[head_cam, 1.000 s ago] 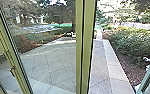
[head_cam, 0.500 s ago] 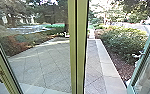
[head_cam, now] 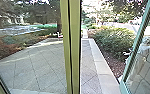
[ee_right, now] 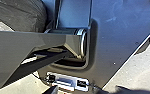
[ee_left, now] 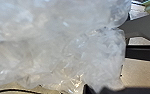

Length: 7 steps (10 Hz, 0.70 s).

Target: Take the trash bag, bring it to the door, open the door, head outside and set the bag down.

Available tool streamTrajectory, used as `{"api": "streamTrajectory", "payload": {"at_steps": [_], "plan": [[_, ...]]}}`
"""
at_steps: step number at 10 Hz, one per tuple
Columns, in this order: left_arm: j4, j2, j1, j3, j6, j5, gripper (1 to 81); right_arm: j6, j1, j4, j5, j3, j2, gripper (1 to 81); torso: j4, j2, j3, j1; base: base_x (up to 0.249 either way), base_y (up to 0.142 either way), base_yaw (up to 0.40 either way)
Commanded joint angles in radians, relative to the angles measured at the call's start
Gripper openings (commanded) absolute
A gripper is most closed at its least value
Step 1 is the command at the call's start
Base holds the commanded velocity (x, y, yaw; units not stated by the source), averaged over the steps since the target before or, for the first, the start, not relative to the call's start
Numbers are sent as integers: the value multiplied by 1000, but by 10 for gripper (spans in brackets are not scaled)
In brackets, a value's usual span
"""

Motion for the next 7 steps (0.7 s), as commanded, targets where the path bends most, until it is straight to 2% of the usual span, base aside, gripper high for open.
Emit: {"api": "streamTrajectory", "payload": {"at_steps": [1, 5, 7], "plan": [[4, 4, -31, 8, 7, 71, 10, -5, 41, -3, -68, 9, 13, 811, 0, 0, 0, 0, 0, 0, -162], [4, 1, -31, 8, 7, 73, 10, -5, 41, -6, -70, 9, 17, 811, 0, 0, 0, 0, 0, 0, -115], [4, 2, -31, 8, 7, 73, 10, -5, 43, -13, -70, 9, 19, 811, 0, 0, 0, 0, 0, 0, 0]]}}
